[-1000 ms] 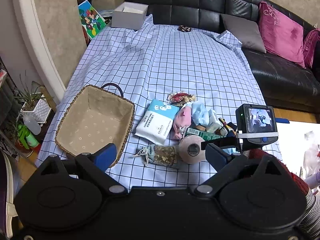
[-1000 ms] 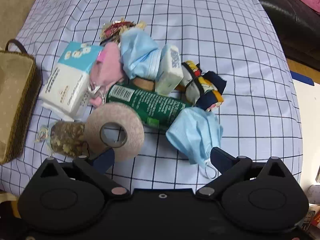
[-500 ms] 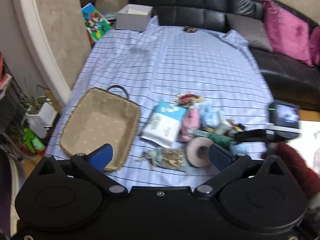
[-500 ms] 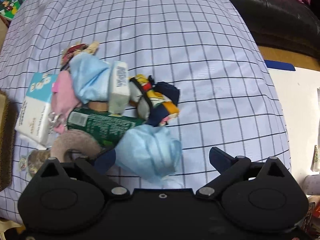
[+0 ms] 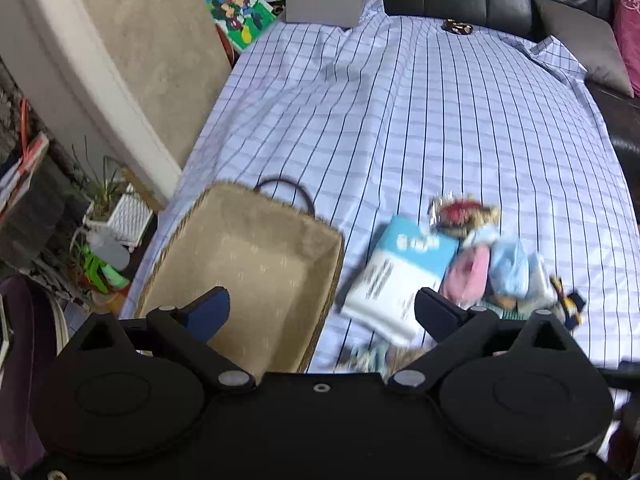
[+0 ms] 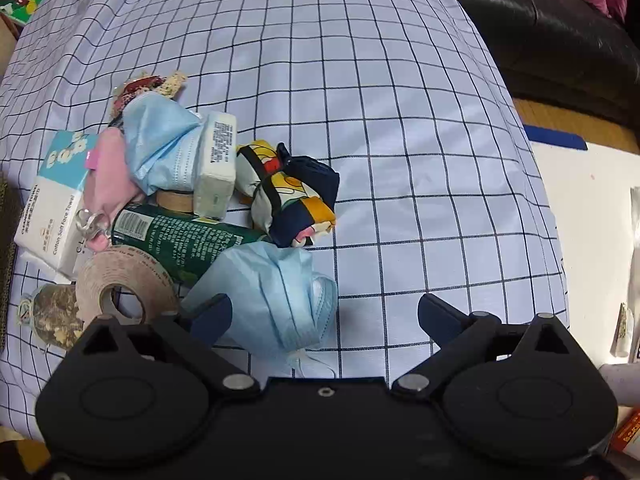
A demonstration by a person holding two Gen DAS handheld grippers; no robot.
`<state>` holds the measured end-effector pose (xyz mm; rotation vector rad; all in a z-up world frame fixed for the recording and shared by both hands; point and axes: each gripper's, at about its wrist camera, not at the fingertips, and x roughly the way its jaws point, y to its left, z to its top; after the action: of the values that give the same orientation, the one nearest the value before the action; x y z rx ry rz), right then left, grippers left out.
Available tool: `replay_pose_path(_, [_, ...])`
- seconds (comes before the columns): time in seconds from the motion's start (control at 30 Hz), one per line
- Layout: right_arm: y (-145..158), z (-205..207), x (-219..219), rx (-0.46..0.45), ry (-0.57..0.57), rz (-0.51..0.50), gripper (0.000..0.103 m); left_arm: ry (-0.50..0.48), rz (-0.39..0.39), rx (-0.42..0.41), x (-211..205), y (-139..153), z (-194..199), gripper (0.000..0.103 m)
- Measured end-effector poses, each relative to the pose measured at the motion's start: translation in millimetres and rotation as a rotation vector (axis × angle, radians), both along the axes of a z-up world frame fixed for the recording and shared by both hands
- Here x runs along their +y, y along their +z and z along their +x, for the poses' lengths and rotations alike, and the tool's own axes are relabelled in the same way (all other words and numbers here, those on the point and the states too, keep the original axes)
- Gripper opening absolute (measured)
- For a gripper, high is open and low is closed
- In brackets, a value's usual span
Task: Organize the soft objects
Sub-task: 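Move the right gripper over the pile toward the blue face mask, then close the right gripper on the blue face mask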
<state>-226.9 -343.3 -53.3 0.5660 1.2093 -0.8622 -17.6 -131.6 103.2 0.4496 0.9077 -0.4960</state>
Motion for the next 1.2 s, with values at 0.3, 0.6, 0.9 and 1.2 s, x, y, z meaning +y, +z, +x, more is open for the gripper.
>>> replay_pose_path(0.3, [15,3,8,-0.04,0.021,-0.024,0.1,-0.053,-0.03,-0.08,-47,23,-15,0.097])
replay_pose_path(0.6, [1,3,12,-0.032,0.08,0.005,0.1,-0.175,0.07,0.125,-34,-92,-54,0.097])
replay_pose_path(0.9, [-12,11,3,-0.068,0.075,0.044,0.1,-0.197,0.091,0.269,-13,-172,-59,0.096])
replay_pose_path(1.2, [-39,21,0,-0.034,0.082,0.114,0.1,-0.271,0.029,0.229,-26,-168,-72,0.096])
